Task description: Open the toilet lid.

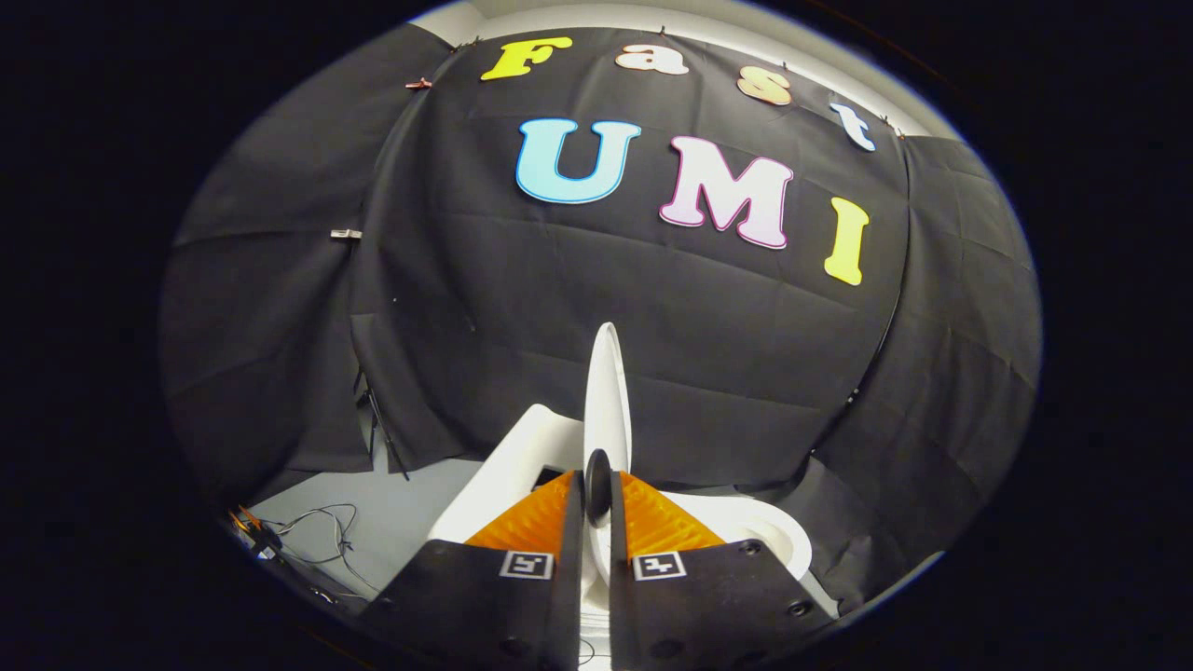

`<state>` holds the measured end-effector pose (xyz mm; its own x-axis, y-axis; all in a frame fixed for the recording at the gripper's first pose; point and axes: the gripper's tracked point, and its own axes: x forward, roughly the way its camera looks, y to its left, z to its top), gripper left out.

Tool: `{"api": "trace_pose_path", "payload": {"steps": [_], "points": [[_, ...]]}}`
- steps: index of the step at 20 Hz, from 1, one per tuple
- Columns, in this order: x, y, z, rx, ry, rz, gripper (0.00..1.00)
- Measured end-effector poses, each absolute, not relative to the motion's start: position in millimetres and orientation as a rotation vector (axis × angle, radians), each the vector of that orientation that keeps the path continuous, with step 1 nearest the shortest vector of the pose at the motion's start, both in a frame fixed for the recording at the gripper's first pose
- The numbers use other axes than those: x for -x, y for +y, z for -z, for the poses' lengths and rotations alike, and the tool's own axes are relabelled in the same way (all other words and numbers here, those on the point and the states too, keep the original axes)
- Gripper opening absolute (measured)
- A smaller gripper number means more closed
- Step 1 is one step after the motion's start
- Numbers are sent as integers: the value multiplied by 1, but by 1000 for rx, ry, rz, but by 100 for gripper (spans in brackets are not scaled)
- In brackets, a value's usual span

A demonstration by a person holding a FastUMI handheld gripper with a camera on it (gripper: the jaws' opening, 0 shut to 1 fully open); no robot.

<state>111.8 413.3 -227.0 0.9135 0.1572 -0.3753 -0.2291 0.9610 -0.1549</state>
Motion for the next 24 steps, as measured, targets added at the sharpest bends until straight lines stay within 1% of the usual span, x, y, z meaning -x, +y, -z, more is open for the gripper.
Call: {"api": "trace_pose_path", "payload": {"steps": [1,2,7,9,16,24], "points": [[-110,410,228,205,368,-195,22],[-109,408,229,206,370,-194,37],[-103,418,239,142,416,-259,81],[-99,414,237,141,432,-257,99],[-84,411,204,97,387,-303,98],[-66,386,136,35,305,-319,98]]}}
